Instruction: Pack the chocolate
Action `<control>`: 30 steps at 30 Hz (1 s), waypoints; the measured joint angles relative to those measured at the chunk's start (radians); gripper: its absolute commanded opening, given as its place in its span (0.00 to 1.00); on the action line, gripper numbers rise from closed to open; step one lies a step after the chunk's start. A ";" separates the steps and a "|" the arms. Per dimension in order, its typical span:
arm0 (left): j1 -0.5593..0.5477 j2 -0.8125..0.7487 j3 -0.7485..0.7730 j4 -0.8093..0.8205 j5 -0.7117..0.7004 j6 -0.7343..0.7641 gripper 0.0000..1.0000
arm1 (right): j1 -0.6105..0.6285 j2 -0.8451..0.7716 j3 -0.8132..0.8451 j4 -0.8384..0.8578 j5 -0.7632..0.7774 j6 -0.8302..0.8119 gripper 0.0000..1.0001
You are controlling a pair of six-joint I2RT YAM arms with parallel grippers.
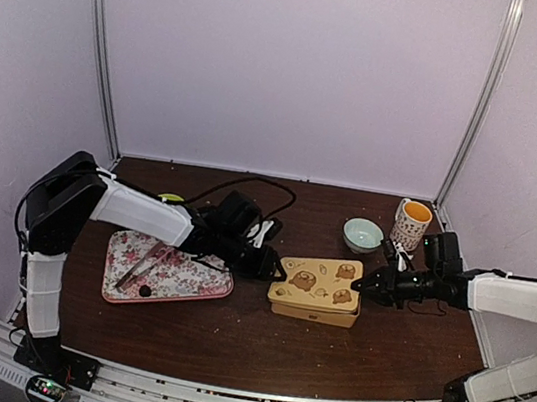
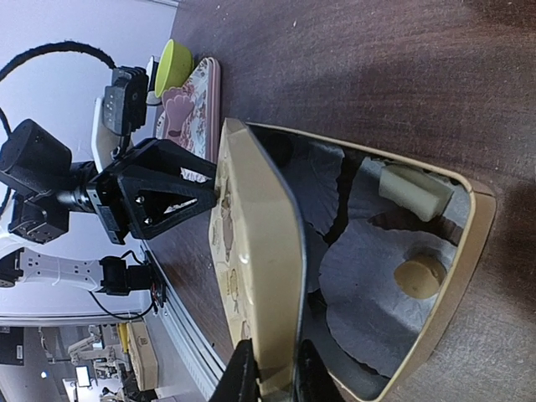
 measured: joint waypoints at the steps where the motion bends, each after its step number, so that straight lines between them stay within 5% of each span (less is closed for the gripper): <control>1: 0.000 0.009 0.003 -0.002 0.000 0.003 0.29 | -0.001 0.005 0.006 -0.005 0.002 -0.007 0.07; 25: -0.010 0.025 0.050 -0.054 0.008 0.026 0.21 | -0.006 -0.026 0.055 -0.292 0.343 -0.219 0.59; 30: -0.011 0.026 0.063 -0.075 0.003 0.040 0.22 | 0.000 -0.059 0.051 -0.301 0.359 -0.232 0.59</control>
